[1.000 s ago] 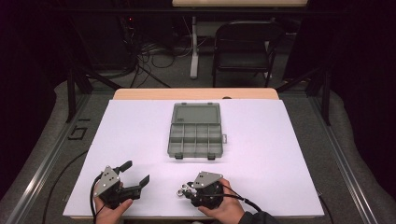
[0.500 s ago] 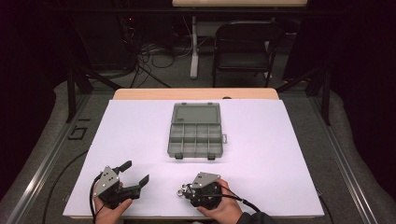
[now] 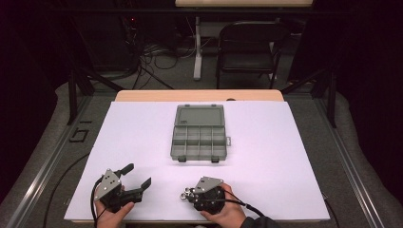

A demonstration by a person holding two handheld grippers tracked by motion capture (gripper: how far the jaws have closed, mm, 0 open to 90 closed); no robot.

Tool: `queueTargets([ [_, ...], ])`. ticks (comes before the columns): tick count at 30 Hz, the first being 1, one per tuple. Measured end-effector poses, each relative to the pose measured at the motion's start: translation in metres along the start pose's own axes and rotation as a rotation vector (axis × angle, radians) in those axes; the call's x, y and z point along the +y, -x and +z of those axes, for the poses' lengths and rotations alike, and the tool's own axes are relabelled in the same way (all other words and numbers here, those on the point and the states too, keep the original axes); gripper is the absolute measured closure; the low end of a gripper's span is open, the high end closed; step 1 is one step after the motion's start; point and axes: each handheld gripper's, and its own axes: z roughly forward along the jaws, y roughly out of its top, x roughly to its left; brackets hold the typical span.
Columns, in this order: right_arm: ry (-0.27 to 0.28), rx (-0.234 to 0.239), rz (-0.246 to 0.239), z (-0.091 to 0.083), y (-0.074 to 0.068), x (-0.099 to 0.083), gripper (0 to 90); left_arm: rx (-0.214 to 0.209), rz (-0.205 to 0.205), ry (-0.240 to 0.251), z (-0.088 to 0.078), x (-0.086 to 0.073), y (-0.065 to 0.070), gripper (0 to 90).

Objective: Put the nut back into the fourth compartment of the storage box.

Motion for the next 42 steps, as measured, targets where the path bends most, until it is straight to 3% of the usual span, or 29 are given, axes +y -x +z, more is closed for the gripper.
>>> queueTargets([
  [8, -0.004, 0.013, -0.008, -0.001, -0.001, 0.000, 70.5, -0.004, 0.000, -0.002, 0.000, 0.000, 0.000, 15.0],
  [16, 0.038, 0.009, 0.003, -0.009, 0.002, 0.004, 70.5, -0.003, -0.001, -0.002, 0.000, 0.000, 0.000, 15.1],
  [20, 0.026, 0.007, 0.011, -0.014, 0.005, 0.007, 70.5, -0.005, -0.001, -0.003, 0.000, 0.000, 0.001, 15.1],
  [25, 0.025, 0.002, -0.014, -0.024, 0.009, 0.013, 70.5, 0.001, -0.002, 0.000, 0.001, -0.001, 0.001, 15.2],
  [35, 0.035, -0.016, 0.009, -0.059, 0.036, 0.035, 70.5, -0.003, 0.002, -0.005, 0.001, 0.000, 0.001, 15.2],
  [37, 0.040, -0.022, 0.018, -0.065, 0.041, 0.039, 70.5, 0.018, -0.002, 0.015, 0.002, -0.001, 0.002, 15.2],
  [38, 0.044, -0.026, 0.018, -0.067, 0.044, 0.040, 70.5, -0.003, 0.001, -0.005, 0.001, 0.000, 0.001, 15.2],
  [42, 0.051, -0.038, 0.035, -0.077, 0.056, 0.049, 70.5, -0.003, 0.007, -0.009, 0.001, 0.000, 0.001, 15.2],
])
